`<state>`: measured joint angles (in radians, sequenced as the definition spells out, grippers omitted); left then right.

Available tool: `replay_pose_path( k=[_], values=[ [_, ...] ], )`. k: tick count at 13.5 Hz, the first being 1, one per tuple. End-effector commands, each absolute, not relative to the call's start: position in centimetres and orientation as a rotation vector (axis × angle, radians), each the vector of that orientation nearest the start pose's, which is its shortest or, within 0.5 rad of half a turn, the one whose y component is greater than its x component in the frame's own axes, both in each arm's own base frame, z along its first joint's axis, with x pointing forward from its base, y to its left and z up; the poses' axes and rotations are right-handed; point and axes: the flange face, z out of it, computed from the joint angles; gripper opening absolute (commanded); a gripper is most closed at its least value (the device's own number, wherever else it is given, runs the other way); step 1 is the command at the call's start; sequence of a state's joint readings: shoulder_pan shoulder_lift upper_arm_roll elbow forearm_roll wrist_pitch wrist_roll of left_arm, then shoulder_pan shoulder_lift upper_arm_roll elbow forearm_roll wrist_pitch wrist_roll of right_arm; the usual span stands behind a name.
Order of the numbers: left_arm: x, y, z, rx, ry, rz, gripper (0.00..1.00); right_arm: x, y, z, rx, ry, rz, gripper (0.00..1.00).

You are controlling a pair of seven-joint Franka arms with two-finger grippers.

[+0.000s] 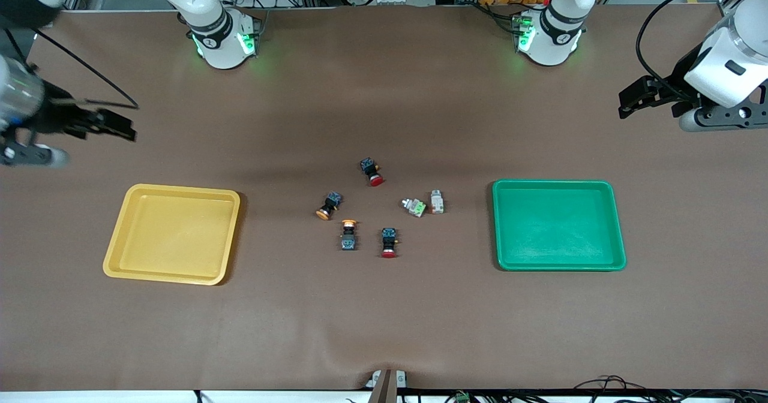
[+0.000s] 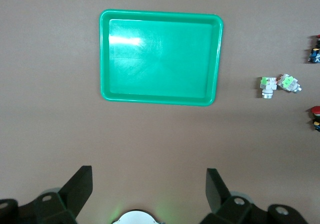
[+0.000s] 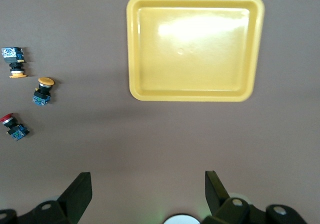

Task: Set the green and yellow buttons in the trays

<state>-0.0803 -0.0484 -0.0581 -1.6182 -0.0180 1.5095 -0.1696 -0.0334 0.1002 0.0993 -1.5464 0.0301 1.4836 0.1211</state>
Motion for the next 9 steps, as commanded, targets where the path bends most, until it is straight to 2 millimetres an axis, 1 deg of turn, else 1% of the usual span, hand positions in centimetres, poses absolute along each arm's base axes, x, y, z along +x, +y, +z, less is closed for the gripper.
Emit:
replay_pose_path(
  k=[1, 2, 4, 5, 6, 7, 8, 9],
  values=[
    [53.0, -7.9, 62.7, -3.128, -0.043, 0.109, 1.00, 59.4, 6.4, 54.2, -3.084, 0.082, 0.252, 1.00],
    [53.1, -8.0, 62.4, -3.127, -0.043, 0.116, 1.00, 60.2, 7.6, 53.0, -3.046, 0.080, 0.244, 1.00],
    [53.1, -8.2, 62.1, -3.125, -0.036, 0.128, 1.00, 62.3, 9.5, 48.7, -3.006, 0.070, 0.252, 1.00],
    [53.2, -8.2, 62.0, -3.125, -0.036, 0.133, 1.00, 63.1, 11.2, 46.2, -2.998, 0.044, 0.260, 1.00],
    [53.2, -8.4, 62.0, -3.125, -0.034, 0.133, 1.00, 63.9, 12.3, 43.8, -2.989, 0.042, 0.267, 1.00],
    [53.2, -8.4, 61.7, -3.124, -0.031, 0.142, 1.00, 64.6, 13.7, 41.0, -2.981, 0.084, 0.280, 1.00],
    [53.5, -8.4, 61.0, -3.123, -0.031, 0.161, 1.00, 65.0, 15.8, 38.2, -2.980, 0.130, 0.298, 1.00],
    [53.8, -8.4, 60.2, -3.121, -0.031, 0.188, 1.00, 64.9, 18.4, 35.8, -2.982, 0.161, 0.315, 1.00]
  ],
)
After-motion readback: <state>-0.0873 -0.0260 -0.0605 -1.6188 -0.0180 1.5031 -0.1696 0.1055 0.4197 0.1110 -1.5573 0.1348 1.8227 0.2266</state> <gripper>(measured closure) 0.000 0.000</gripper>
